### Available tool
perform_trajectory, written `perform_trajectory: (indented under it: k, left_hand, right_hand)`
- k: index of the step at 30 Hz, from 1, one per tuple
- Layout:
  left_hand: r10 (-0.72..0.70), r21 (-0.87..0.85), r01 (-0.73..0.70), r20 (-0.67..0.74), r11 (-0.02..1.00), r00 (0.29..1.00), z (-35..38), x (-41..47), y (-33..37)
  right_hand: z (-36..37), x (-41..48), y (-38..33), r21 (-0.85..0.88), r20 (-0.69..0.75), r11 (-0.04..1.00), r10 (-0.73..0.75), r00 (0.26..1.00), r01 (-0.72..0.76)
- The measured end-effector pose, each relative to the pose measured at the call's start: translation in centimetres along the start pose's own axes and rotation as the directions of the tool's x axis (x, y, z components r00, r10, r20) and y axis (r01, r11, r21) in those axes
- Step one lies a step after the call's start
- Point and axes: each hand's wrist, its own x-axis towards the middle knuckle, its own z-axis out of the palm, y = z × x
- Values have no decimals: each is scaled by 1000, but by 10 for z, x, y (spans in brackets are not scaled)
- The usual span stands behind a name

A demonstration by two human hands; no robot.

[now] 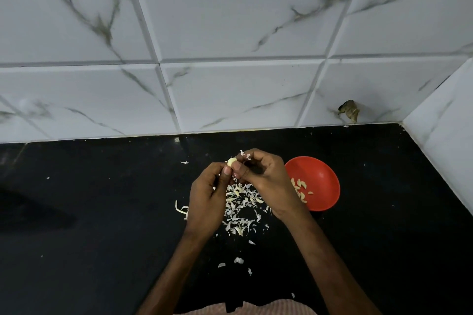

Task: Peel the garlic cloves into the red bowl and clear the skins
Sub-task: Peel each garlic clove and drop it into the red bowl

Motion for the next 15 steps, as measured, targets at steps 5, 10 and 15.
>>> perform_trajectory:
  k: [5, 10, 15]
  left_hand:
    - [-38, -18, 38, 23, 999, 999, 1, -2, 1]
    - [-126, 43, 127, -18, 991, 992, -4, 2, 1]
    - [-39, 30, 43, -131, 999, 991, -7, 1, 9]
  right_hand:
    - [1, 0, -5, -61, -11, 998, -14, 1000, 13]
    - [3, -2, -10, -214, -85, 975, -85, 993, 65]
    - [7, -5, -11, -602, -61, 778, -267, 962, 178]
